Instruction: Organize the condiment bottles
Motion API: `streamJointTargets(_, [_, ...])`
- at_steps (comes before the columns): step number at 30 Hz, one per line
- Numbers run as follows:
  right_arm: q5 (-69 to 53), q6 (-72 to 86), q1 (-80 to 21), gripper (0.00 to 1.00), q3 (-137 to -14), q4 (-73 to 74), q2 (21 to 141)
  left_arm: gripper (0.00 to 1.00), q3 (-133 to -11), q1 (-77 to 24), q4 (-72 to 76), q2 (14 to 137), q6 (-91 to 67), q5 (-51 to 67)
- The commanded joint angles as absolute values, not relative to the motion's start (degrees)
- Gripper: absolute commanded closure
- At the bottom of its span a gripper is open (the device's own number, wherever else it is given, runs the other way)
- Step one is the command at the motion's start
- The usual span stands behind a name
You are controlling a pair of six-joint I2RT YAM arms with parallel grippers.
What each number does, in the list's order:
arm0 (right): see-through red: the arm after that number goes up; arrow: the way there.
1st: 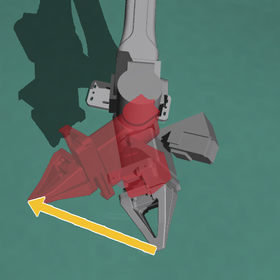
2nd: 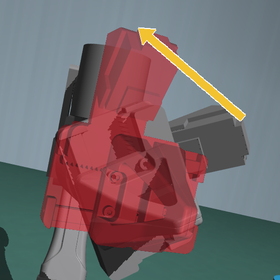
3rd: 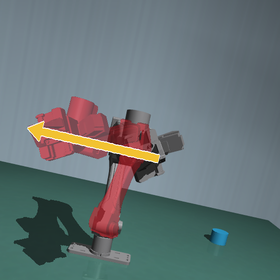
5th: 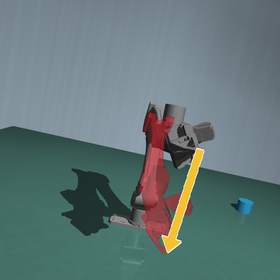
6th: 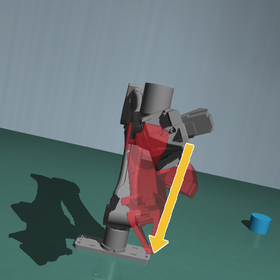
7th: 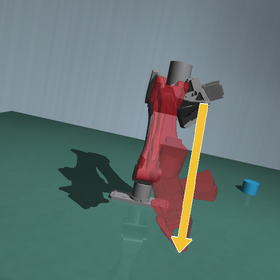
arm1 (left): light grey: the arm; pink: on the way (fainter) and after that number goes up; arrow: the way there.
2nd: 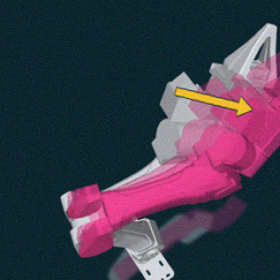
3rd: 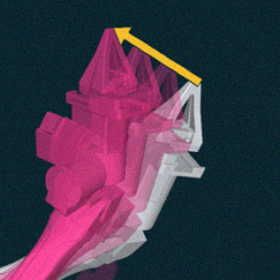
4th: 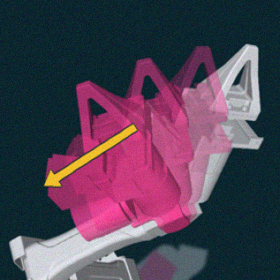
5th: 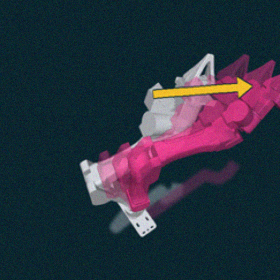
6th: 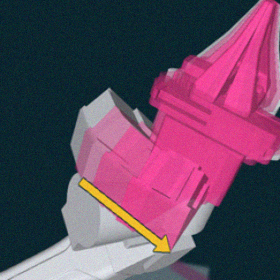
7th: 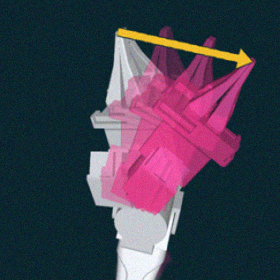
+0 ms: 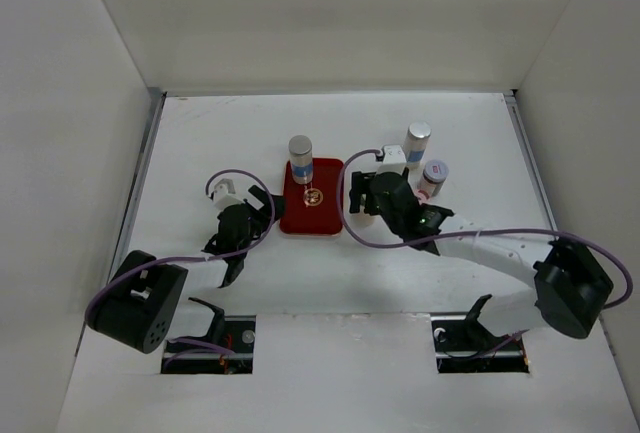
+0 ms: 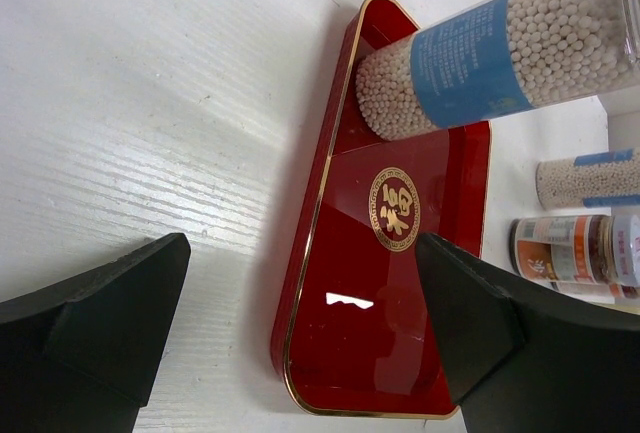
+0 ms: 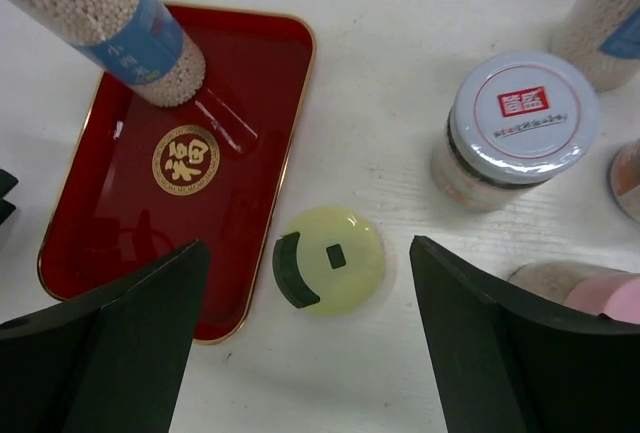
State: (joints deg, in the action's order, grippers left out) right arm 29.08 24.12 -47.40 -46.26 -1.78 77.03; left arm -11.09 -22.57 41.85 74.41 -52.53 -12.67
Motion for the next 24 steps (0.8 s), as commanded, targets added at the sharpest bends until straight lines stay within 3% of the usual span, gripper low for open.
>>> streamJointTargets(1, [27.07,26.81,-48.12,0.14,-47.02,-5.36,79.62,0.00,-11.60,-22.81,45.00,73.92,-52.73,-12.22])
streamJointTargets(4, [27.68,26.54,-48.03,0.19,-48.07,-5.36,82.17,0.00,-12.04,-22.89,45.00,74.27,-52.73,-12.04])
streamJointTargets(8, [29.87,24.35,-47.68,0.41,-50.88,-4.05,85.34,0.00,-11.69,-22.89,45.00,74.53,-52.73,-11.87])
streamJointTargets(12, [33.74,22.42,-48.03,0.51,-53.43,-2.02,84.73,0.00,-11.95,-22.81,45.00,74.88,-52.82,-11.87])
streamJointTargets(19, [33.67,19.69,-50.84,0.52,-57.39,-6.94,81.56,0.00,-11.69,-22.81,45.18,74.70,-52.82,-12.04])
streamJointTargets(24, [27.43,20.04,-51.81,0.52,-63.88,-11.60,91.38,0.00,-11.43,-22.72,45.70,75.06,-53.09,-11.95])
